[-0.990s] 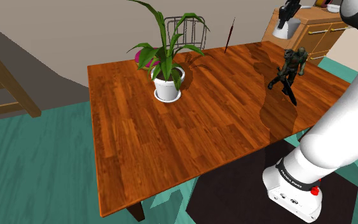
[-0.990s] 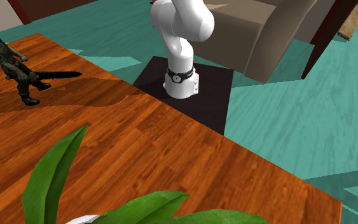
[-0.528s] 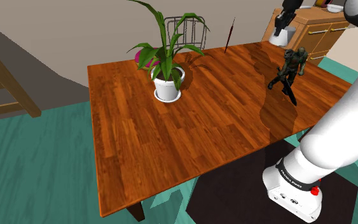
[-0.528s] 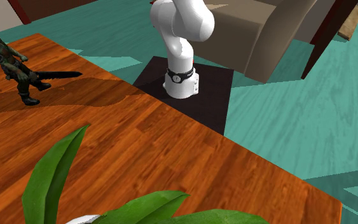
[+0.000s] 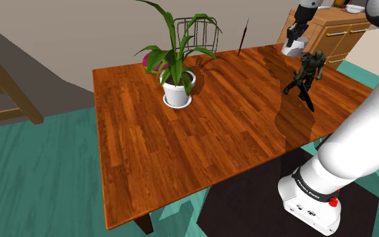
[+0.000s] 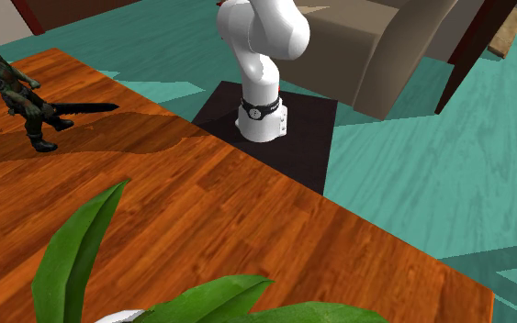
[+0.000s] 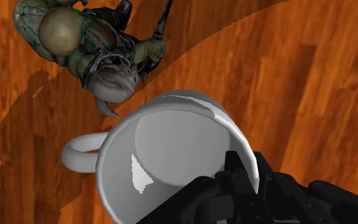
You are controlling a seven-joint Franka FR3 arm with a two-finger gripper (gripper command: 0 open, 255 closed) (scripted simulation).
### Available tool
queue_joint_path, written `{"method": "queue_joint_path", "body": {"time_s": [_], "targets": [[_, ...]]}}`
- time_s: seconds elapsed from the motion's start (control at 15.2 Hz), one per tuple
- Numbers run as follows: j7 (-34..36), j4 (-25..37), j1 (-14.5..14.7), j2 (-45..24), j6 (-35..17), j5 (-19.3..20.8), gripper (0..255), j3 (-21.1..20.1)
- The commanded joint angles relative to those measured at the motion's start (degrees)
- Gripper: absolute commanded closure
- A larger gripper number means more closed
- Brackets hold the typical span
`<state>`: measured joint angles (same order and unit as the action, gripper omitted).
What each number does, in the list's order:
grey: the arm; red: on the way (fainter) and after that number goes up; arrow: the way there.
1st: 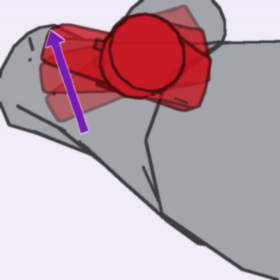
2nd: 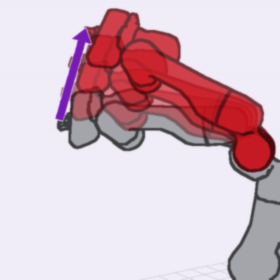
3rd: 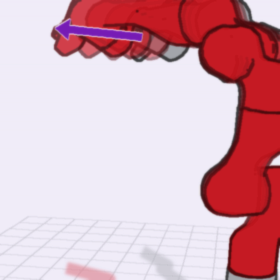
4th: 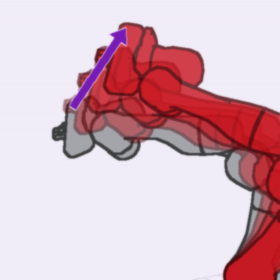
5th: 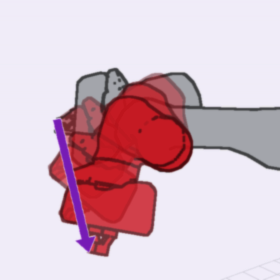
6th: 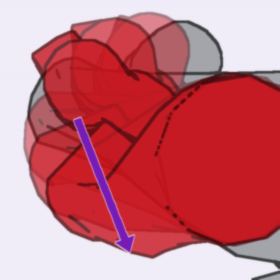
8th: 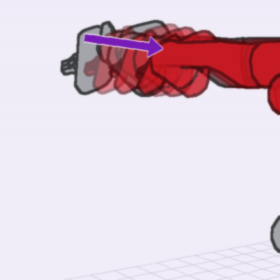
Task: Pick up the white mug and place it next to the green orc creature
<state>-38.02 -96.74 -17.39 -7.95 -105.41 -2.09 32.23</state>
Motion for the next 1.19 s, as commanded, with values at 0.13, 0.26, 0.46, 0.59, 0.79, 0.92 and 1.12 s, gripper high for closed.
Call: {"method": "queue_joint_path", "body": {"time_s": [0.13,0.26,0.46,0.59,0.79,0.92,1.12], "targets": [[0.08,-2.78,0.1,-0.31,-3.09,-0.19,255,-0.12],[0.03,-4.1,0.1,-0.52,-4.57,-0.32,255,-0.15],[-0.09,-5.96,0.07,-0.93,-6.78,-0.58,255,-0.21],[-0.2,-7.12,0.03,-1.27,-8.24,-0.79,255,-0.25],[-0.4,-8.77,-0.04,-1.88,-10.4,-1.18,255,-0.33],[-0.57,-9.8,-0.1,-2.35,-11.82,-1.49,255,-0.4],[-0.86,-11.23,-0.22,-3.15,-13.94,-2.01,255,-0.52]]}}
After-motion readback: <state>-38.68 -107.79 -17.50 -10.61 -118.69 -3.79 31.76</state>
